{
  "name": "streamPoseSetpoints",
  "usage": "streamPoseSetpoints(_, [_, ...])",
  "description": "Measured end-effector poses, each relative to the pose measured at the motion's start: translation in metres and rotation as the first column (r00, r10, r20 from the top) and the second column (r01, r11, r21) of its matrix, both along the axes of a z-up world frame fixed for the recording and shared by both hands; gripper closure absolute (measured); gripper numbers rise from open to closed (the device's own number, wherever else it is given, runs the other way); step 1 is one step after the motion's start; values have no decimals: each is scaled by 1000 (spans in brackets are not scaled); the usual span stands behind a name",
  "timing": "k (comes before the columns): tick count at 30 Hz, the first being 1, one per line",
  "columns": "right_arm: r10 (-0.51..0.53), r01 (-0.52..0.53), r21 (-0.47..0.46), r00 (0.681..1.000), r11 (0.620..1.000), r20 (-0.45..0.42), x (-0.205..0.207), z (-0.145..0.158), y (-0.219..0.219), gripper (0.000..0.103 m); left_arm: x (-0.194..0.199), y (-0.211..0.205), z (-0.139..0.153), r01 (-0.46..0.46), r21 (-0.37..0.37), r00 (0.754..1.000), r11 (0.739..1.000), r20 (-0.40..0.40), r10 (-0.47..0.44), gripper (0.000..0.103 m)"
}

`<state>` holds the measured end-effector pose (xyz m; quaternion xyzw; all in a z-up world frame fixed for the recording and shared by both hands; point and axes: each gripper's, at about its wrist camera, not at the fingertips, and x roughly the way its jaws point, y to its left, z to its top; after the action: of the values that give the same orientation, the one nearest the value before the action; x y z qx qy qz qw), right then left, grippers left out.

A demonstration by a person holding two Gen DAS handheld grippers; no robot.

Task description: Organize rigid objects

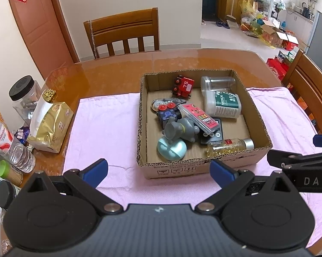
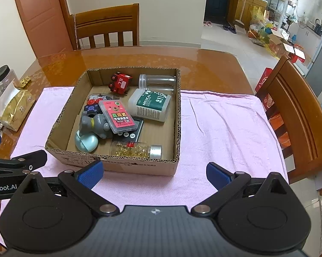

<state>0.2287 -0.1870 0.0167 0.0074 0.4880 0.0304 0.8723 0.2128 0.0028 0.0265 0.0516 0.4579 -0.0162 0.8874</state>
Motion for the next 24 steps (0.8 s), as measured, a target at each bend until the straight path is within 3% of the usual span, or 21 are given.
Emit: streamPoseSetpoints(24, [-9, 9, 1, 1000, 1000, 9, -1, 3, -2, 0, -1, -2, 3, -7, -1, 1000, 1000, -1, 7, 2])
